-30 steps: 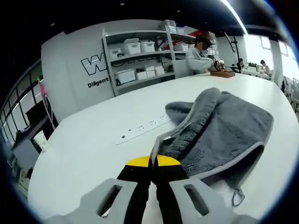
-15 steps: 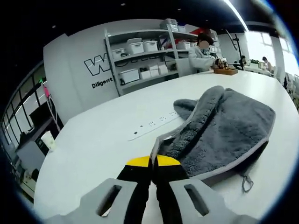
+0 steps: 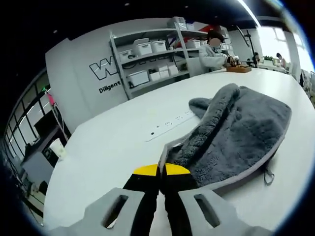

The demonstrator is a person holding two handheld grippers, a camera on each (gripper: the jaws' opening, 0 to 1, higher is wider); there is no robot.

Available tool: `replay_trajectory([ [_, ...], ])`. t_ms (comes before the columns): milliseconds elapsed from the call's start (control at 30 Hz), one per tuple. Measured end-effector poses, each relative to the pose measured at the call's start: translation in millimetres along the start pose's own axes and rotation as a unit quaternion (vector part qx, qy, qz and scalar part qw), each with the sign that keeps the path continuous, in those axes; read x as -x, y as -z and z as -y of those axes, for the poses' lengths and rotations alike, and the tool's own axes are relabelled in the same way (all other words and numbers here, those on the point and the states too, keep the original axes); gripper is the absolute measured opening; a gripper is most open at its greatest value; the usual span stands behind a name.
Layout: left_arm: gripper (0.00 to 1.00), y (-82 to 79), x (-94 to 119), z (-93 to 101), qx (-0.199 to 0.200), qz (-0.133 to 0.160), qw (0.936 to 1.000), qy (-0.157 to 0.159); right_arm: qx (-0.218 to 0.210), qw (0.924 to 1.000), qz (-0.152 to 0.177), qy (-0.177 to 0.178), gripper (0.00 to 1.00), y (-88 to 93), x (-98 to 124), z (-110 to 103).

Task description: Open the folded towel by lifting each exposed corner and separating the folded layers until the towel lies flat within the target outline without major curled edges

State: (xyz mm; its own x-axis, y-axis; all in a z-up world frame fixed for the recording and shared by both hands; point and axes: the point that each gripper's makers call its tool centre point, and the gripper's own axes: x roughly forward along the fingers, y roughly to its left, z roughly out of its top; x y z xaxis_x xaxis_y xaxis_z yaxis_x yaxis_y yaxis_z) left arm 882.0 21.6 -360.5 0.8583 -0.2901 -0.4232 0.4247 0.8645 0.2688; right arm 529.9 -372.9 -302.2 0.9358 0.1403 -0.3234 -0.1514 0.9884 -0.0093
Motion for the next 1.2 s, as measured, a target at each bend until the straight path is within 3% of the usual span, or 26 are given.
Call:
replay_trajectory([
  [300,0.02,7.7,7,-14.2,-0.004,-0.003,0.9999,-0.016,0.002,1.0000,-0.005,-0.001,0.99,1.3,-3,-1],
  [733,0.02,26.3,21,-38.3,0.060,-0.009,0.9977,-0.030,0.004,0.9999,-0.012,-0.003,0.99,3.7,-5,-2],
  [1200,0.02,46.7,38,-63.3,0.051,-0.022,0.9970,-0.054,0.009,0.9998,-0.019,-0.006,0.99,6.4,-4,-5],
])
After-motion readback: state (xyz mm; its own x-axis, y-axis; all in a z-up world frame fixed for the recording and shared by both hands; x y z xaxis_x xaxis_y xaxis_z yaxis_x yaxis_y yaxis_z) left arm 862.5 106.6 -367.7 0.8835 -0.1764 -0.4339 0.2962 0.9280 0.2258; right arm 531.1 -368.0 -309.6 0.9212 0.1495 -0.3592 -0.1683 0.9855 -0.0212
